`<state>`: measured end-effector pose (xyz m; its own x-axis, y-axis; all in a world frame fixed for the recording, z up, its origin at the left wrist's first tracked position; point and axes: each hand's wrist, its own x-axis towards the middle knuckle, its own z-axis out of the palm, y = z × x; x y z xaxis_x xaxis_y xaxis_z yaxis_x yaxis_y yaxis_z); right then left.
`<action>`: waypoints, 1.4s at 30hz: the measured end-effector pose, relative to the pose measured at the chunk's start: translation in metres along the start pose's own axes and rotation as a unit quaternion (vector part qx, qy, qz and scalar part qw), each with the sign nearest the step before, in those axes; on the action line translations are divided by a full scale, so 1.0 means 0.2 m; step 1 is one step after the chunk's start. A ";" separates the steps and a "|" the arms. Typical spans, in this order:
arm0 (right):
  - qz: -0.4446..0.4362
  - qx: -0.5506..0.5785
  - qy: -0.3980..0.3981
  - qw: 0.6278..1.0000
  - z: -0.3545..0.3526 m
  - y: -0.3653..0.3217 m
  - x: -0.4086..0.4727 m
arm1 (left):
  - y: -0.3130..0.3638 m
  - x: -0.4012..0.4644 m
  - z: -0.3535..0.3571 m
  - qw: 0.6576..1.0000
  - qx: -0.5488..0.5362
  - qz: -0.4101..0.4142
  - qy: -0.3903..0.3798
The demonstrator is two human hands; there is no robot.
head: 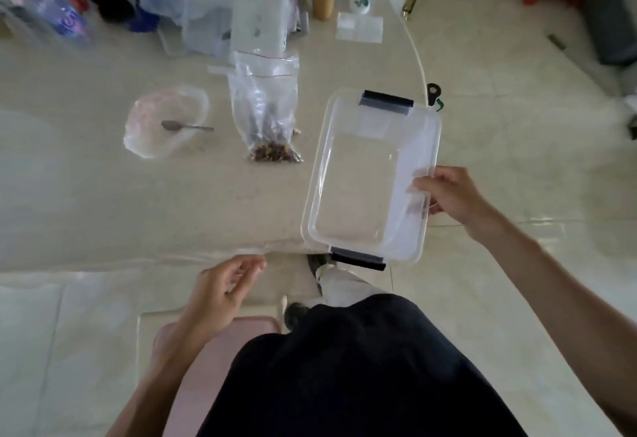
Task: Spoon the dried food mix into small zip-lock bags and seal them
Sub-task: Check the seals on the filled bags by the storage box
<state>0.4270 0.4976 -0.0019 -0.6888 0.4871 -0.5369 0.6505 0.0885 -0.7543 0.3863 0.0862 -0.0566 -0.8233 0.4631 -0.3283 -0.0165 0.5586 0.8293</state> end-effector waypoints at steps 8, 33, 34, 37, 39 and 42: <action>-0.012 -0.058 -0.038 0.997 0.00 -0.20 0.46 | 0.08 0.25 -0.07 1.000 0.010 -0.007 0.014; -0.220 -0.211 0.127 0.944 0.25 -0.49 0.64 | 0.07 0.81 -0.38 0.995 0.064 -0.005 -0.082; -0.225 -0.202 0.113 0.947 0.31 -0.53 0.62 | 0.08 0.88 -0.42 0.994 0.069 0.009 -0.087; -0.227 -0.204 0.074 0.949 0.51 -0.66 0.58 | 0.11 1.09 -0.55 0.989 0.089 0.087 -0.079; -0.229 -0.218 0.059 0.947 0.63 -0.73 0.58 | 0.14 1.23 -0.61 0.980 0.112 0.163 -0.033; -0.240 -0.261 0.037 0.934 0.79 -0.83 0.63 | 0.19 1.44 -0.66 0.961 0.139 0.238 0.026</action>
<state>0.1824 0.4075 -0.0047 -0.9299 0.3397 -0.1411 0.3526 0.7143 -0.6045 0.0741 0.1509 -0.0600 -0.7272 0.6807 0.0883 0.5161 0.4575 0.7241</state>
